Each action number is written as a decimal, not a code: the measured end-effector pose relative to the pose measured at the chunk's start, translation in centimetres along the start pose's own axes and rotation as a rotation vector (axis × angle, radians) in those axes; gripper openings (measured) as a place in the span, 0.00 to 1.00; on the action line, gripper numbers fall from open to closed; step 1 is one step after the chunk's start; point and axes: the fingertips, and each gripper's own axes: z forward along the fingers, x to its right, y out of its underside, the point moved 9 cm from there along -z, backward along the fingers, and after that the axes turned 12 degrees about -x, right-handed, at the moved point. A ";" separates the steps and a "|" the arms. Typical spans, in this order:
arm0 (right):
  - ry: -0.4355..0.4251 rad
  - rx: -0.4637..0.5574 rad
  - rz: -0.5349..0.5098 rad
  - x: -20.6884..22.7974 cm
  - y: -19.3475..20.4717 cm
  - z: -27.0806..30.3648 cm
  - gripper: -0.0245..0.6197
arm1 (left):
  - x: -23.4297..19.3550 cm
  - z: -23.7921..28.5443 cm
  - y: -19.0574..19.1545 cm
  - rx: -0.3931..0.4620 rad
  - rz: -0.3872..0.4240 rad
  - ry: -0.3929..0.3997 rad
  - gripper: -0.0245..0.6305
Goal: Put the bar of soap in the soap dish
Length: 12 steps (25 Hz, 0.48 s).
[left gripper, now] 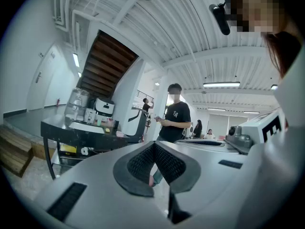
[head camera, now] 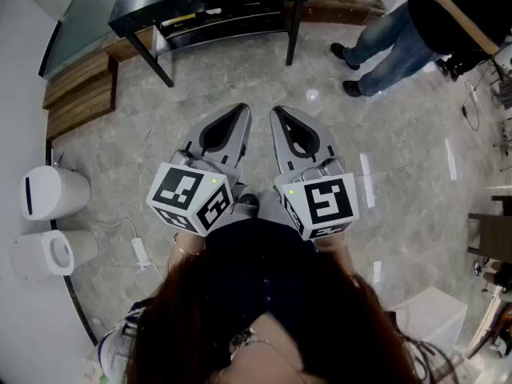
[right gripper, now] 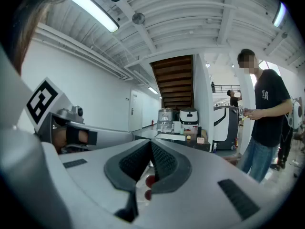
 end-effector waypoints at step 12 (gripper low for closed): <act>0.012 0.017 0.015 3.6 0.7 0.8 0.05 | 0.0 3.1 -0.4 -0.006 -0.011 -0.016 0.03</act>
